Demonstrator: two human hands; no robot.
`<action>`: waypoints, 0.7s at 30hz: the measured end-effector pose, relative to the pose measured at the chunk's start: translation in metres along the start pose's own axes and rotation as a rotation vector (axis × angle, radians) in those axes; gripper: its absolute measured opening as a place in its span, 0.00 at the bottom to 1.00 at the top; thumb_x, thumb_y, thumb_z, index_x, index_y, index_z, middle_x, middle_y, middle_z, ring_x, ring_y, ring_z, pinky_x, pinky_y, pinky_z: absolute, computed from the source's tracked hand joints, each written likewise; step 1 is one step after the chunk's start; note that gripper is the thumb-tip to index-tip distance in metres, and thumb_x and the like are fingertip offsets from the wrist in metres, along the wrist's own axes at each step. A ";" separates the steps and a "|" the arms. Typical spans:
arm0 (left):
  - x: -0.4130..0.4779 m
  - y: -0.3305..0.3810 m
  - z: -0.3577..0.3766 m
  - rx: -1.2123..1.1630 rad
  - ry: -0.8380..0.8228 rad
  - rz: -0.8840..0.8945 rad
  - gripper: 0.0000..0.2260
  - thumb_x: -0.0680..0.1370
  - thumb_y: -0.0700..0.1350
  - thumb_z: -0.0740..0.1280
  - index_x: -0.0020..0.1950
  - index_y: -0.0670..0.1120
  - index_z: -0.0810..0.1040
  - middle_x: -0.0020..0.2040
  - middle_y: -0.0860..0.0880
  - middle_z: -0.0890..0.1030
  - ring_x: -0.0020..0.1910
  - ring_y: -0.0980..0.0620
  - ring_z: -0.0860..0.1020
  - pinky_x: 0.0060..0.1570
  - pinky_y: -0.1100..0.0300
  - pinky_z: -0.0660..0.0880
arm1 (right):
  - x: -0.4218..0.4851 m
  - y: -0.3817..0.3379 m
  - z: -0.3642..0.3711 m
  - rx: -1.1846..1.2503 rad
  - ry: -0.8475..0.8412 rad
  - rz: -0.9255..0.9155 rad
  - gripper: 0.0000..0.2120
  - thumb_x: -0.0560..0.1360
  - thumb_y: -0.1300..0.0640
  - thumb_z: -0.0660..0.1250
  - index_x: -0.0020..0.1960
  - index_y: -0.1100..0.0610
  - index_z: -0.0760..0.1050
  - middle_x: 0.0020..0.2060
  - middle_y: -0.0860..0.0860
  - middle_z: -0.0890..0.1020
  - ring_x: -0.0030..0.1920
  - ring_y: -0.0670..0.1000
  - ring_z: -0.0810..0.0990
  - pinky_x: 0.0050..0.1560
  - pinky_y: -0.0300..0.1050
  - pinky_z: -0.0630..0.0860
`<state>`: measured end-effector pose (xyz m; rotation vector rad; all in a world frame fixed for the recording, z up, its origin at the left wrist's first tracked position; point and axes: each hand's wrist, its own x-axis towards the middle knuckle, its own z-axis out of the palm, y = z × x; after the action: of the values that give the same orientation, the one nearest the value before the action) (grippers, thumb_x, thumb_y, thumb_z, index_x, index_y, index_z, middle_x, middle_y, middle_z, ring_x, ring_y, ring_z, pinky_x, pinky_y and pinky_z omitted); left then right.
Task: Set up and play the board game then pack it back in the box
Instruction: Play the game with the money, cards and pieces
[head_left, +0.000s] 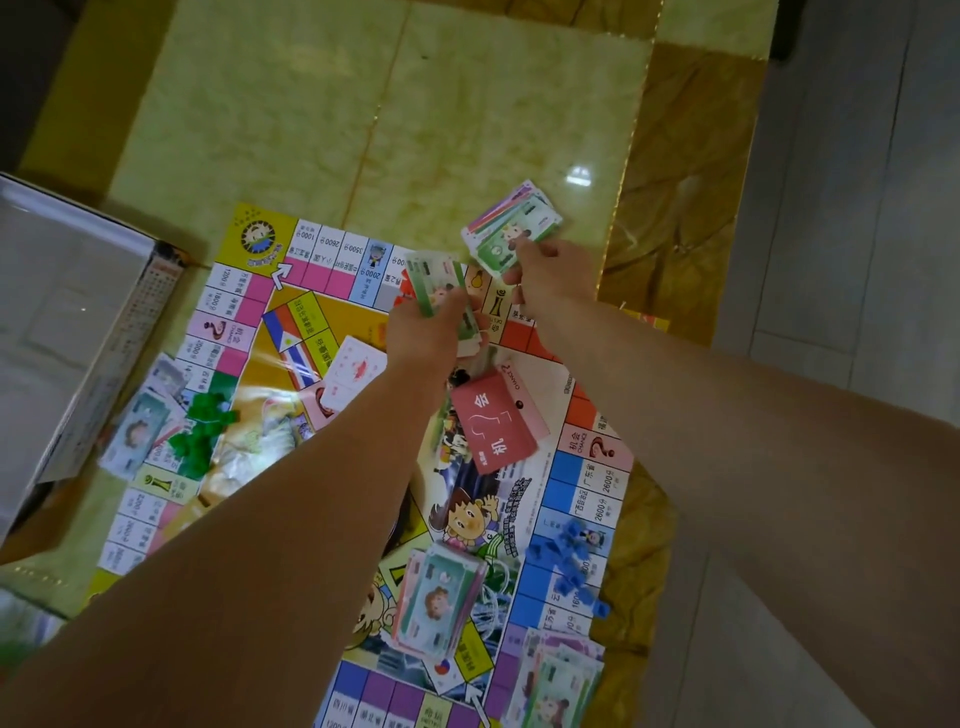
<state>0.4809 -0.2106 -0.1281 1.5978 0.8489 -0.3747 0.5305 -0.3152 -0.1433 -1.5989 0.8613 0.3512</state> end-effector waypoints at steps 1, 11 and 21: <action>-0.001 0.000 -0.001 -0.004 -0.011 0.002 0.08 0.79 0.44 0.66 0.50 0.41 0.81 0.42 0.45 0.85 0.36 0.51 0.83 0.40 0.55 0.81 | -0.002 0.002 0.001 0.003 0.025 -0.004 0.11 0.79 0.53 0.63 0.58 0.58 0.73 0.47 0.57 0.82 0.37 0.52 0.77 0.32 0.44 0.72; -0.021 -0.010 -0.021 0.017 -0.034 -0.006 0.06 0.76 0.44 0.71 0.47 0.43 0.79 0.40 0.45 0.82 0.33 0.52 0.81 0.28 0.62 0.78 | -0.059 0.022 0.000 -0.161 -0.258 -0.053 0.10 0.72 0.50 0.73 0.46 0.55 0.80 0.46 0.53 0.83 0.48 0.53 0.82 0.51 0.49 0.80; -0.054 -0.032 -0.080 -0.174 -0.076 -0.058 0.04 0.79 0.40 0.64 0.45 0.45 0.77 0.41 0.44 0.82 0.36 0.51 0.81 0.34 0.59 0.80 | -0.108 0.038 0.015 -0.182 -0.323 -0.119 0.05 0.74 0.54 0.71 0.41 0.53 0.81 0.39 0.46 0.80 0.40 0.45 0.77 0.39 0.38 0.72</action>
<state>0.4036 -0.1510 -0.0971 1.3918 0.8476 -0.3897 0.4348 -0.2648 -0.1029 -1.6929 0.4964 0.5976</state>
